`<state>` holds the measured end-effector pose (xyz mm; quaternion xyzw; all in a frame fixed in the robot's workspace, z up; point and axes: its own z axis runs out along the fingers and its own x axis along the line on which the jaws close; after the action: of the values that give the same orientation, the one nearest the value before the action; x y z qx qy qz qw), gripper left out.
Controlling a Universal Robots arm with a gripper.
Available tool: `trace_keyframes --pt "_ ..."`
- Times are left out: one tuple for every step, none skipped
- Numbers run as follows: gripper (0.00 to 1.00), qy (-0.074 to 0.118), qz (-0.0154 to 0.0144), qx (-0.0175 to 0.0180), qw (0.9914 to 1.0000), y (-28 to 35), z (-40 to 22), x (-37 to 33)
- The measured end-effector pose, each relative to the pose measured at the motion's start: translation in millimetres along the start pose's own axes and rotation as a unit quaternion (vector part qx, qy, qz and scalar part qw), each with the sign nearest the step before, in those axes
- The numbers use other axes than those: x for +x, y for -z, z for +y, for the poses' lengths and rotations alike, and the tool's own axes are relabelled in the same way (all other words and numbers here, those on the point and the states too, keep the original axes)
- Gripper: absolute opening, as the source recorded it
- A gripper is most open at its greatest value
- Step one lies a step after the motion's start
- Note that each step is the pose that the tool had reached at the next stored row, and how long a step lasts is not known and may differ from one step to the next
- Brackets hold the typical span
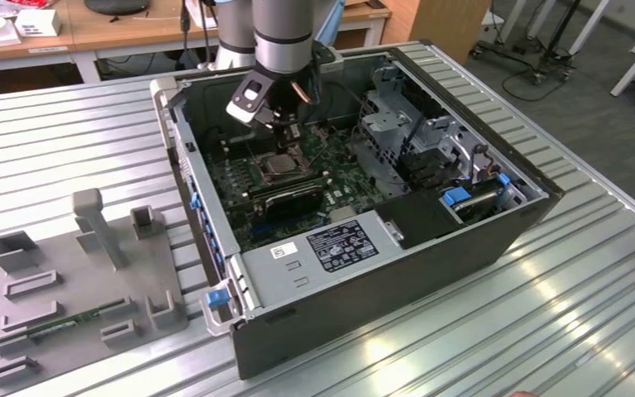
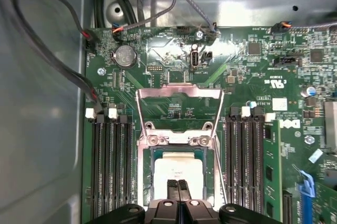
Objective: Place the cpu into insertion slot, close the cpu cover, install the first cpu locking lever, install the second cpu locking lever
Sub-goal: 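Place the cpu into insertion slot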
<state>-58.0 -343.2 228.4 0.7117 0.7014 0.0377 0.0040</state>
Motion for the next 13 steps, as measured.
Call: trace_keyframes --pt "0.11 0.0 0.0 0.0 1.0 2.1 0.1 0.1" --pt "0.11 0.0 0.0001 0.0 1.0 4.4 0.3 0.2" --pt "0.11 0.0 0.0001 -0.0001 1.0 6.6 0.4 0.3" --pt "0.11 0.0 0.0 0.0 1.0 9.2 0.5 0.4" --pt "0.11 0.0 0.0 0.0 1.0 11.4 0.7 0.5" --pt "0.11 0.0 0.0 0.0 1.0 13.5 0.8 0.7" --pt "0.11 0.0 0.0 0.0 1.0 15.5 0.9 0.7" --pt "0.11 0.0 0.0 0.0 1.0 17.2 1.0 0.8" --pt "0.11 0.0 0.0 0.0 1.0 18.9 1.1 0.9" --pt "0.11 0.0 0.0001 0.0 1.0 20.1 1.2 1.0" --pt "0.11 0.0 0.0 0.0 1.0 21.1 1.3 1.0" --pt "0.11 0.0 0.0001 0.0 1.0 21.7 1.3 1.1" --pt "0.11 0.0 0.0001 0.0 1.0 22.5 1.3 1.1"
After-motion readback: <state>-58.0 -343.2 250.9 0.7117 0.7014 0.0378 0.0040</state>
